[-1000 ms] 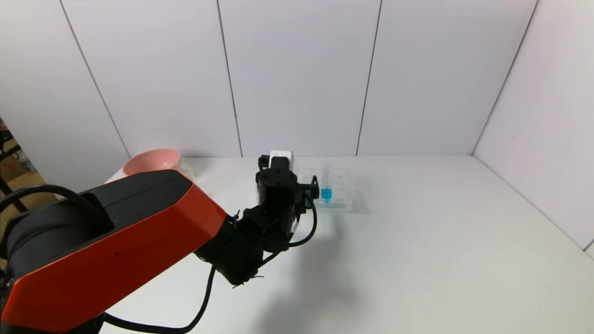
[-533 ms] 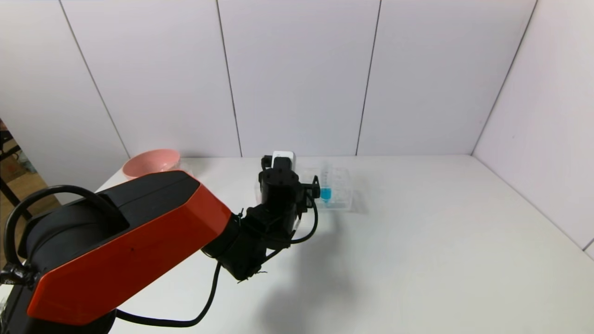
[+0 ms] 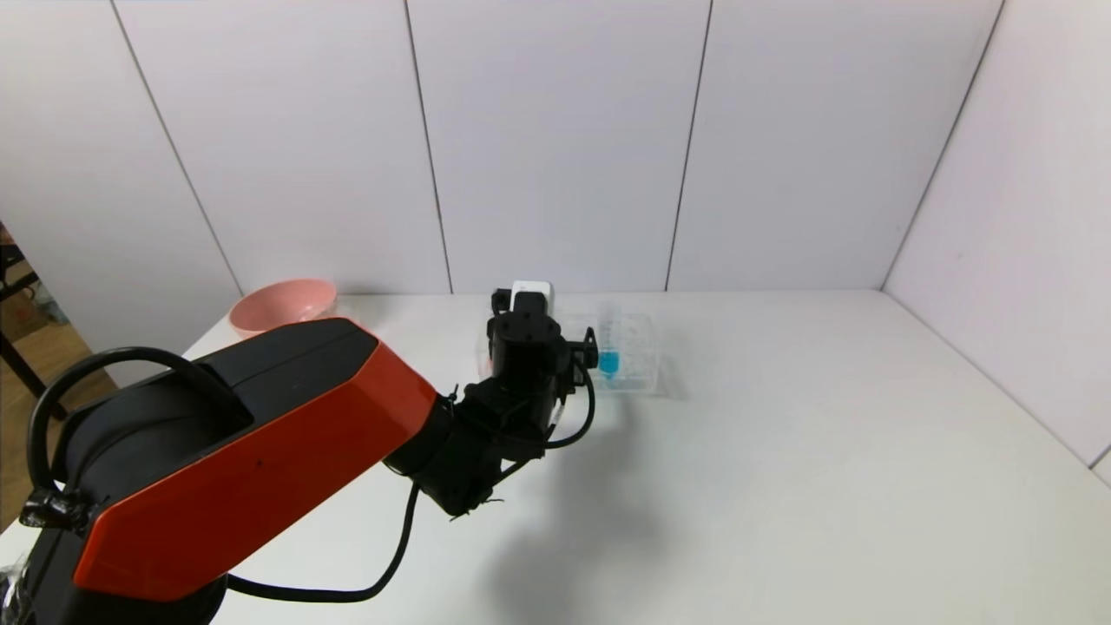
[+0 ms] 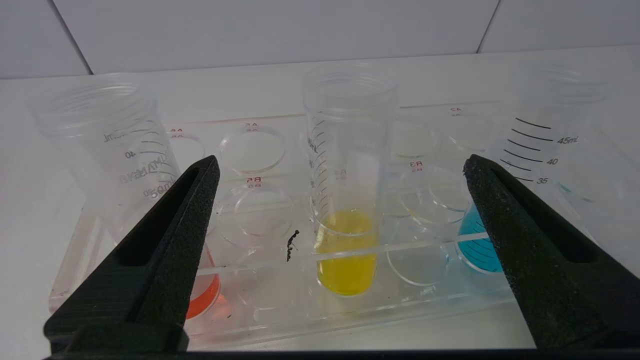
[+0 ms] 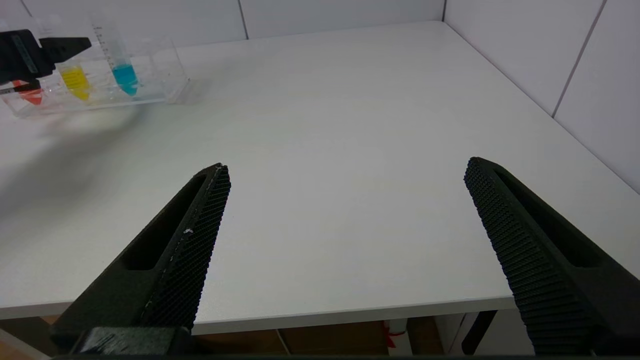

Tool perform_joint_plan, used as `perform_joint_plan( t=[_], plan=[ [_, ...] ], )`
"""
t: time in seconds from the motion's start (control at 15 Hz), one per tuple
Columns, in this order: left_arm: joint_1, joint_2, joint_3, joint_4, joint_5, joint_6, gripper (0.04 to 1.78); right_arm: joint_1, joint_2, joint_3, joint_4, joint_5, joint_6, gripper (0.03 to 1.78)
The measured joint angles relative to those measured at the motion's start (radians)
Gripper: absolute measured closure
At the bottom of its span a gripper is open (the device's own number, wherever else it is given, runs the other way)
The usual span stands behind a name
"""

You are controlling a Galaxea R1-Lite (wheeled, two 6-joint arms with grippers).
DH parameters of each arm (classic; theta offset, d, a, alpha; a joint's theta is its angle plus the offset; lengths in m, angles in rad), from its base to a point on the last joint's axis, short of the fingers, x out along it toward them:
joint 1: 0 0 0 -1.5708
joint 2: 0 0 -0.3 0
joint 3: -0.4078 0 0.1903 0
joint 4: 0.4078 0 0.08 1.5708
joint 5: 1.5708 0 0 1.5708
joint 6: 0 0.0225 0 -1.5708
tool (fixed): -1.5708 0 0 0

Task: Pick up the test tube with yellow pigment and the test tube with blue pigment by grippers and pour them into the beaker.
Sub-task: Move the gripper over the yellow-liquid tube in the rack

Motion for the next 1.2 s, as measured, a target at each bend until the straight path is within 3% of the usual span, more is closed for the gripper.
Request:
perform_joint_plan(
  t=[0.8, 1.0, 1.2],
  plan=[
    [0.025, 0.062, -0.134, 0.080, -0.002, 0.001, 0.14, 0.000, 0.000, 0.000, 0.000, 0.000, 0.000, 0.10],
    [0.027, 0.073, -0.149, 0.086, 0.001, 0.000, 0.32, 0.000, 0.000, 0.000, 0.000, 0.000, 0.000, 0.10],
    [0.029, 0.080, -0.153, 0.086, 0.006, 0.000, 0.74, 0.000, 0.000, 0.000, 0.000, 0.000, 0.000, 0.10]
  ],
)
